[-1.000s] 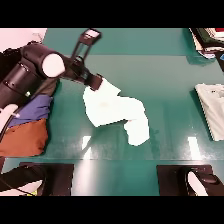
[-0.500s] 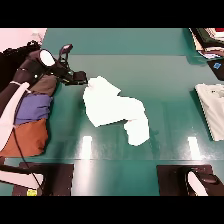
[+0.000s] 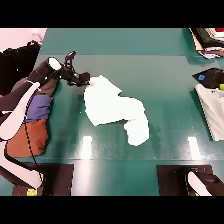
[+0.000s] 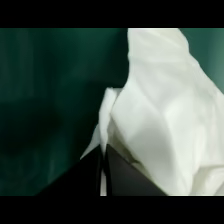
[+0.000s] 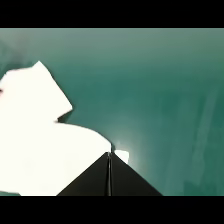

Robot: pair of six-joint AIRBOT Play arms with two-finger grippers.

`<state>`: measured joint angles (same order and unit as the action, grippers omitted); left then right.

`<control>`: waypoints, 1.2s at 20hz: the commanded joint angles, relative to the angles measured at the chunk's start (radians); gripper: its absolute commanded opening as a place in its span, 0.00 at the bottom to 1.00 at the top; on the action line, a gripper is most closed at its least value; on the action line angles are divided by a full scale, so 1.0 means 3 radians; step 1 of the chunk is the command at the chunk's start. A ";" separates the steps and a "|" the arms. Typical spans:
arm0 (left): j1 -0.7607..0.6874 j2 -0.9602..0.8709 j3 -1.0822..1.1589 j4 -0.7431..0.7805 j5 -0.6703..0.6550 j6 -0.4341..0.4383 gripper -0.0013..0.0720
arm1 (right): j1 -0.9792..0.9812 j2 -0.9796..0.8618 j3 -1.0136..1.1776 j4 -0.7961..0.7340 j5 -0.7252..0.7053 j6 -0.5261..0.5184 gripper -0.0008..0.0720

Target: Fold the shirts.

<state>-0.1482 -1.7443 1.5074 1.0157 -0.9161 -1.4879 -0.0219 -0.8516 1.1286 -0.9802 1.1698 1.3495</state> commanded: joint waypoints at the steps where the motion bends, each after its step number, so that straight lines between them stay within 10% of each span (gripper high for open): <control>1: 0.0005 0.0042 0.0309 0.0207 -0.0214 0.0048 0.05 | -0.0003 -0.0284 -0.0034 -0.0175 0.0401 0.0042 0.03; 3: 0.0005 0.0175 0.0580 0.0458 -0.0333 0.0050 0.05 | -0.0001 -0.0441 -0.0261 -0.0216 0.0529 0.0078 0.04; 4: 0.0005 0.0242 0.0685 0.0534 -0.0367 0.0053 0.05 | 0.0010 -0.0529 -0.0418 -0.0198 0.0563 0.0078 0.19; 6: 0.0005 0.0370 0.0835 0.0540 -0.0427 0.0103 0.05 | 0.0127 -0.0753 -0.0774 -0.0183 0.0563 0.0078 0.81; 7: 0.0004 0.0431 0.0852 0.0533 -0.0432 0.0102 0.05 | 0.0237 -0.0898 -0.0947 -0.0071 0.0548 0.0058 0.81; 14: 0.0004 0.0472 0.0852 0.0540 -0.0652 0.0102 0.05 | 0.1254 -0.1770 -0.1158 0.0664 -0.0113 -0.0439 0.75; 18: 0.0004 0.0505 0.0853 0.0666 -0.0745 0.0098 0.05 | 0.1410 -0.1942 -0.0744 0.0552 -0.0258 -0.0464 0.03; 24: 0.0005 0.1333 0.1227 0.1357 -0.0735 0.0062 0.05 | 0.0963 -0.1217 0.0142 0.0345 -0.0056 -0.0397 0.03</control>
<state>-0.1467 -1.4528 1.8210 1.3289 -1.1366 -1.4647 0.3241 -1.3083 1.0546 -0.8574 1.1347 1.2201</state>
